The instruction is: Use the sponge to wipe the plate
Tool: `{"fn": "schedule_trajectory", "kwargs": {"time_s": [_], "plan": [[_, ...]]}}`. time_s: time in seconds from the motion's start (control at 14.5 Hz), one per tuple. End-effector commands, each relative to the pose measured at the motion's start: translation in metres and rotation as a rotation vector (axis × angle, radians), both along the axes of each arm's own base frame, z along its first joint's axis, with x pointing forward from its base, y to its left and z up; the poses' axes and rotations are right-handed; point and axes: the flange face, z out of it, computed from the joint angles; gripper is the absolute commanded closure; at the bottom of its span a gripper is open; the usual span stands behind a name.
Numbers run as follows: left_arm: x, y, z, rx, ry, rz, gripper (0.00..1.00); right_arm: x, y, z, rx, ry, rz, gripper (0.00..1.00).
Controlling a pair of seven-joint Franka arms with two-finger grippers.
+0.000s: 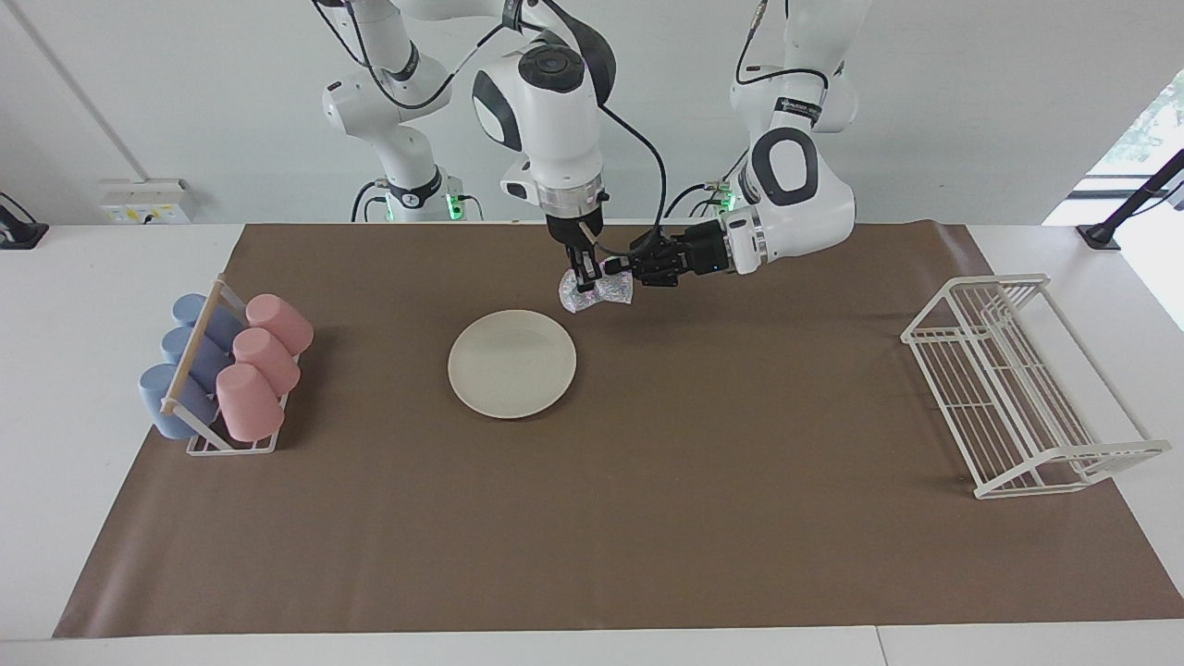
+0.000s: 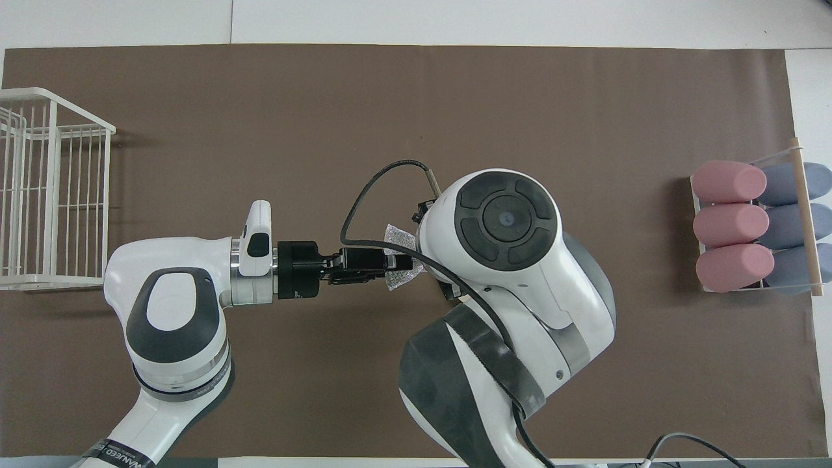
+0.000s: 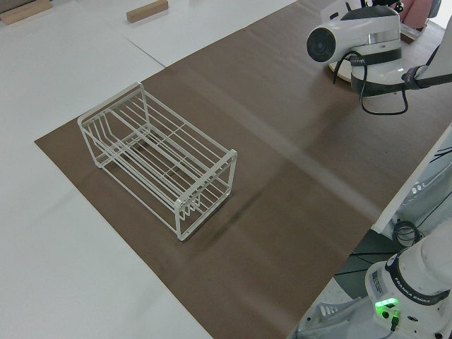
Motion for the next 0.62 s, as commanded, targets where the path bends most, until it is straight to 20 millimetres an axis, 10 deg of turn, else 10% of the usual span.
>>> {"fn": "schedule_trajectory", "kwargs": {"time_s": [0.0, 0.28, 0.35, 0.41, 0.55], "plan": [[0.0003, -0.0013, 0.0007, -0.004, 0.01, 0.019, 1.0, 0.0014, -0.0033, 0.0028, -0.013, -0.005, -0.009, 1.0], [0.0016, 0.0012, 0.0016, -0.007, 0.011, 0.023, 1.0, 0.0006, -0.0037, 0.0043, -0.014, -0.007, 0.008, 1.0], [0.0017, 0.0021, 0.0009, -0.006, 0.011, 0.024, 1.0, -0.0004, -0.0043, 0.0044, -0.017, -0.008, 0.049, 0.72], [0.0017, 0.0021, 0.0008, -0.005, 0.012, 0.023, 1.0, -0.0026, -0.0065, 0.0058, -0.017, -0.014, 0.101, 0.15], [0.0019, 0.0031, 0.0001, -0.003, 0.013, 0.026, 1.0, -0.0038, -0.0104, 0.0037, -0.022, -0.012, 0.127, 0.0]]}}
